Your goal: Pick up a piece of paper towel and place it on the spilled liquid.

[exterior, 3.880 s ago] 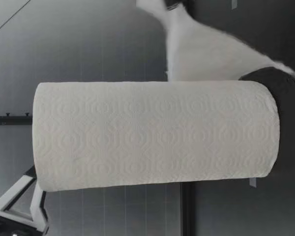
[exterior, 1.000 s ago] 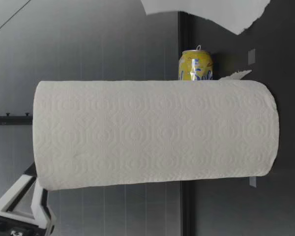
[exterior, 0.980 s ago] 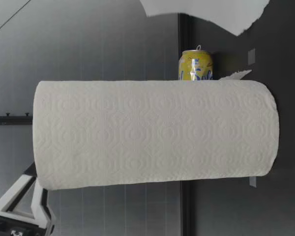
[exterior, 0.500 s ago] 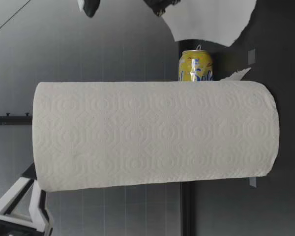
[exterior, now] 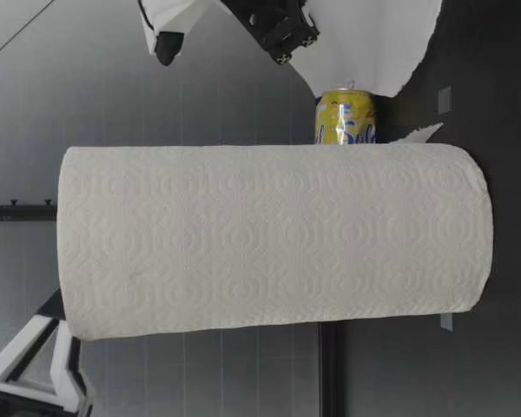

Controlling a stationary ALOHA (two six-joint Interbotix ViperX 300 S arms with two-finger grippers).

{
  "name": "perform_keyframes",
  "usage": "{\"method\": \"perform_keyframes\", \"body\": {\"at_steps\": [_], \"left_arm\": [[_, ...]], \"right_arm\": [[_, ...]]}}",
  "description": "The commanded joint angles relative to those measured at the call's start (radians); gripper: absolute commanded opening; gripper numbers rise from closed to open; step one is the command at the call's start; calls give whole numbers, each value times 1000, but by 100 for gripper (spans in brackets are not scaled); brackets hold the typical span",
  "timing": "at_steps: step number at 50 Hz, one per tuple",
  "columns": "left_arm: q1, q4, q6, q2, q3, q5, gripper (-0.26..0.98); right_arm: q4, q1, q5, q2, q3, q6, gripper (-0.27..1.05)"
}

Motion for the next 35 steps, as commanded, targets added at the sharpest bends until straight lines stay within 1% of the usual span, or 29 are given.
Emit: {"method": "perform_keyframes", "body": {"at_steps": [1, 2, 6, 9, 14, 18, 23, 27, 35], "left_arm": [[-8, 0, -2, -9, -8, -5, 12], [-9, 0, -2, -9, -8, -3, 12], [-9, 2, -2, -9, -8, -5, 12], [-9, 0, -2, -9, -9, -5, 12], [-9, 0, 0, -9, -8, -14, 12], [-9, 0, 3, -12, -11, -29, 12], [-12, 5, 8, -29, -15, -80, 12], [-17, 6, 9, -48, -17, -124, 12], [-38, 17, 12, -80, -15, -141, 12]], "right_arm": [[0, -8, 2, -11, -25, 0, 33], [2, -8, 5, -9, -26, 0, 41], [14, -8, 38, -9, -34, -2, 63], [20, -6, 92, -11, -35, -15, 73], [26, -2, 169, -17, -31, -54, 72], [58, 12, 201, -32, -34, -107, 71], [112, 43, 249, -77, -44, -196, 71], [141, 78, 279, -123, -58, -258, 71], [187, 172, 299, -222, -77, -337, 71]]}}
